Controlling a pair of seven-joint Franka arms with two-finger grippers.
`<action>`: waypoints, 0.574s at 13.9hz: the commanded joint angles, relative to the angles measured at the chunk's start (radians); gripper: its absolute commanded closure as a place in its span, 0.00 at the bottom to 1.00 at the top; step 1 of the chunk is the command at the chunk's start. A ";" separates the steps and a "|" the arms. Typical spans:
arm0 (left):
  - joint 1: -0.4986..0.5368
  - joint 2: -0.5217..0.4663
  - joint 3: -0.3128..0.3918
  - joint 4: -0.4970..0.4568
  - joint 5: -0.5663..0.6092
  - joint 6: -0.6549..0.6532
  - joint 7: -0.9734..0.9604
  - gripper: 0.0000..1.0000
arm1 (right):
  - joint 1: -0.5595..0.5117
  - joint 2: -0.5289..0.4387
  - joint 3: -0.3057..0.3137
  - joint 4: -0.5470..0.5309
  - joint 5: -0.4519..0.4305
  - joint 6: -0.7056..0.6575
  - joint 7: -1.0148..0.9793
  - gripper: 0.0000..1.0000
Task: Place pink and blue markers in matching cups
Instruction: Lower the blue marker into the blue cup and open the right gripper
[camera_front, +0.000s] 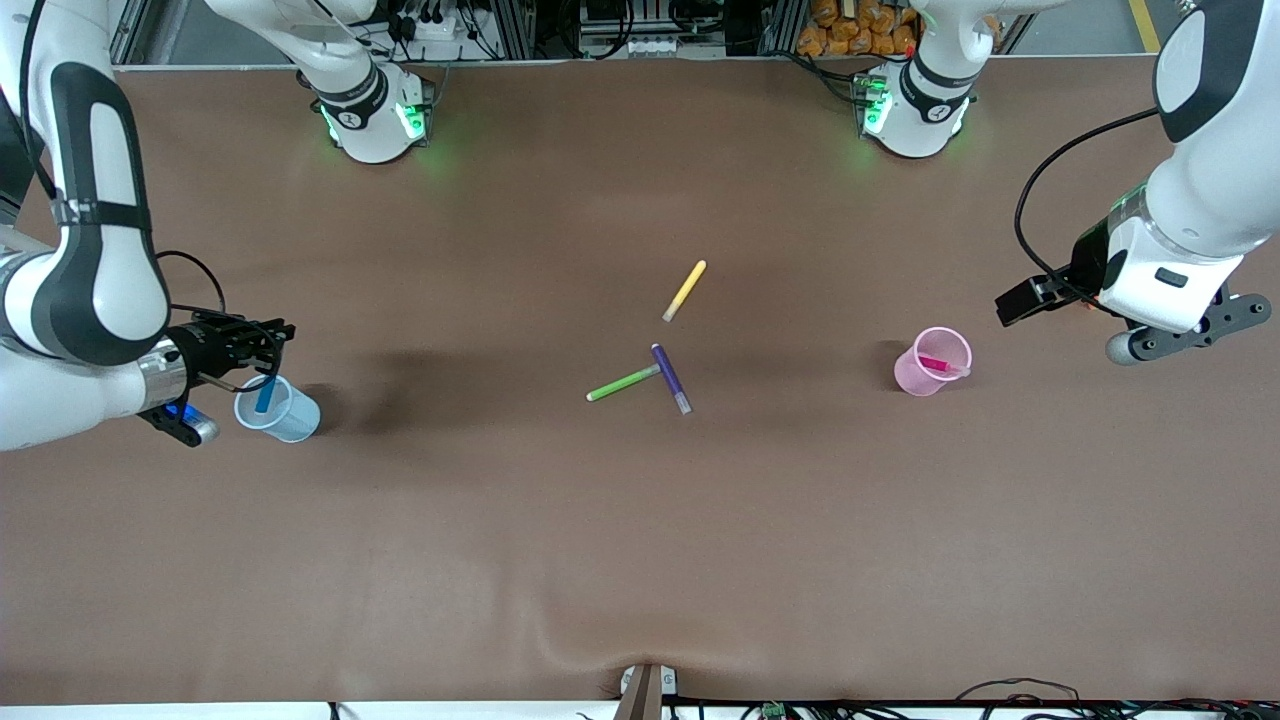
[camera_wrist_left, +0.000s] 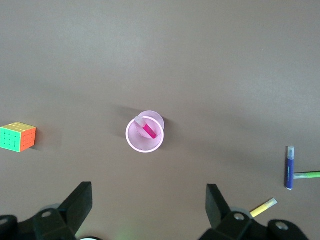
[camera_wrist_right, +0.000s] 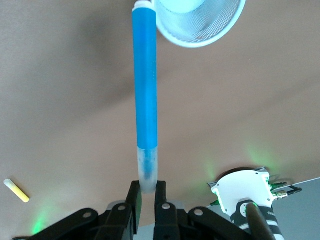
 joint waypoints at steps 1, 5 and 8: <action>0.002 -0.003 -0.006 -0.006 0.022 0.002 0.010 0.00 | -0.064 0.042 0.016 0.012 0.021 -0.015 -0.070 1.00; 0.004 -0.008 -0.006 -0.015 0.022 0.002 0.010 0.00 | -0.100 0.083 0.016 0.003 0.021 -0.017 -0.102 1.00; 0.004 -0.008 -0.006 -0.015 0.022 0.002 0.010 0.00 | -0.111 0.103 0.017 0.000 0.023 -0.015 -0.104 1.00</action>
